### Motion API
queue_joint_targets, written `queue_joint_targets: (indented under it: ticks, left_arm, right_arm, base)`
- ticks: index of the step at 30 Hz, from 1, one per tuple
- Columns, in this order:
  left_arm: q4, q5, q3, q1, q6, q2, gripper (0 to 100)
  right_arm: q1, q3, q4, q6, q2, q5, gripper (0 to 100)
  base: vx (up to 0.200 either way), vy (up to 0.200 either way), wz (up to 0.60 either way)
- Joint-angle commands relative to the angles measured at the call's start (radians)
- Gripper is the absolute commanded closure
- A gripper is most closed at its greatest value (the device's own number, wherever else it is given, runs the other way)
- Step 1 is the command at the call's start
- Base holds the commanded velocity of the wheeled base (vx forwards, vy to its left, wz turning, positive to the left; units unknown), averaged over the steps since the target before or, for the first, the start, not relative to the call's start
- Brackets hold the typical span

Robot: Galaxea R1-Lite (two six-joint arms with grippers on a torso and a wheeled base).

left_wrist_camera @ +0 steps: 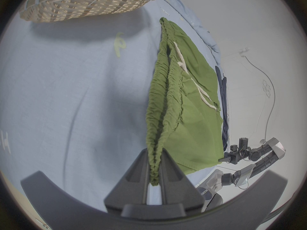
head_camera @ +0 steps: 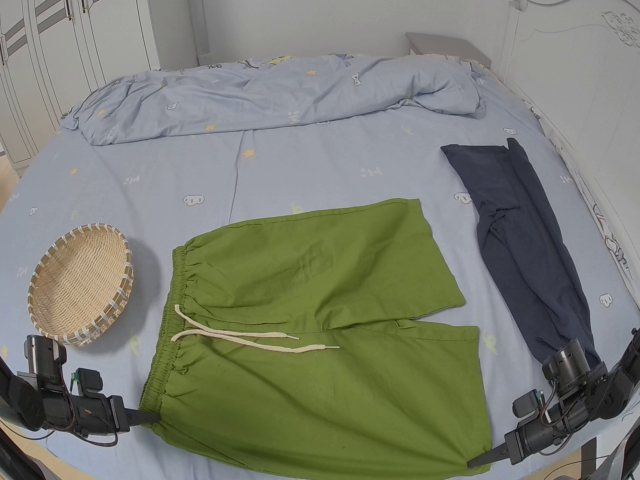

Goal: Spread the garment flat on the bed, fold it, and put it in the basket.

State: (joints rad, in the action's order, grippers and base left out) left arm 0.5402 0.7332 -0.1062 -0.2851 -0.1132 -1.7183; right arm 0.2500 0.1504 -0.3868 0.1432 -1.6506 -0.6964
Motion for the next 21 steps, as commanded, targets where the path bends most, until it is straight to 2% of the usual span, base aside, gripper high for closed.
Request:
queue_joint_targets:
  ticks: [1, 4, 6, 8, 9, 11, 13, 15, 16, 17, 18, 21]
  left_arm:
    - [-0.003, -0.001, -0.023, 0.006, -0.011, 0.045, 100]
    - [-0.023, -0.006, -0.072, 0.026, -0.075, 0.085, 100]
    - [-0.094, -0.012, -0.173, 0.08, -0.227, 0.141, 100]
    - [-0.184, -0.014, -0.262, 0.11, -0.289, 0.183, 100]
    - [-0.229, -0.014, -0.302, 0.118, -0.289, 0.195, 100]
    - [-0.347, -0.021, -0.408, 0.13, -0.292, 0.213, 100]
    - [-0.467, -0.055, -0.524, 0.141, -0.298, 0.215, 100]
    - [-0.577, -0.124, -0.644, 0.158, -0.301, 0.197, 100]
    - [-0.577, -0.124, -0.644, 0.158, -0.301, 0.197, 100]
    - [-0.635, -0.166, -0.73, 0.167, -0.304, 0.164, 100]
    - [-0.635, -0.166, -0.73, 0.167, -0.304, 0.164, 100]
    - [-0.672, -0.176, -0.863, 0.169, -0.344, 0.089, 100]
  right_arm:
    - [0.005, 0.049, 0.009, 0.007, 0.075, 0.001, 100]
    - [-0.009, 0.118, 0.057, 0.024, 0.12, 0.001, 100]
    - [-0.028, 0.258, 0.181, 0.052, 0.175, 0.001, 100]
    - [-0.046, 0.386, 0.298, 0.056, 0.198, 0.034, 100]
    - [-0.044, 0.445, 0.341, 0.056, 0.203, 0.078, 100]
    - [-0.032, 0.572, 0.413, 0.056, 0.203, 0.222, 100]
    - [-0.015, 0.666, 0.431, 0.056, 0.198, 0.319, 100]
    - [-0.003, 0.75, 0.436, 0.068, 0.19, 0.344, 100]
    - [-0.003, 0.75, 0.436, 0.068, 0.19, 0.344, 100]
    - [0.002, 0.828, 0.445, 0.088, 0.173, 0.347, 100]
    - [0.002, 0.828, 0.445, 0.088, 0.173, 0.347, 100]
    - [0.002, 0.991, 0.485, 0.105, 0.111, 0.351, 100]
  base:
    - [0.0, 0.0, 0.0]
    - [0.0, 0.0, 0.0]
    - [0.0, 0.0, 0.0]
    - [0.0, 0.0, 0.0]
    - [0.0, 0.0, 0.0]
    - [0.0, 0.0, 0.0]
    - [0.0, 0.0, 0.0]
    - [0.0, 0.0, 0.0]
    - [0.0, 0.0, 0.0]
    - [0.0, 0.0, 0.0]
    - [0.0, 0.0, 0.0]
    - [0.0, 0.0, 0.0]
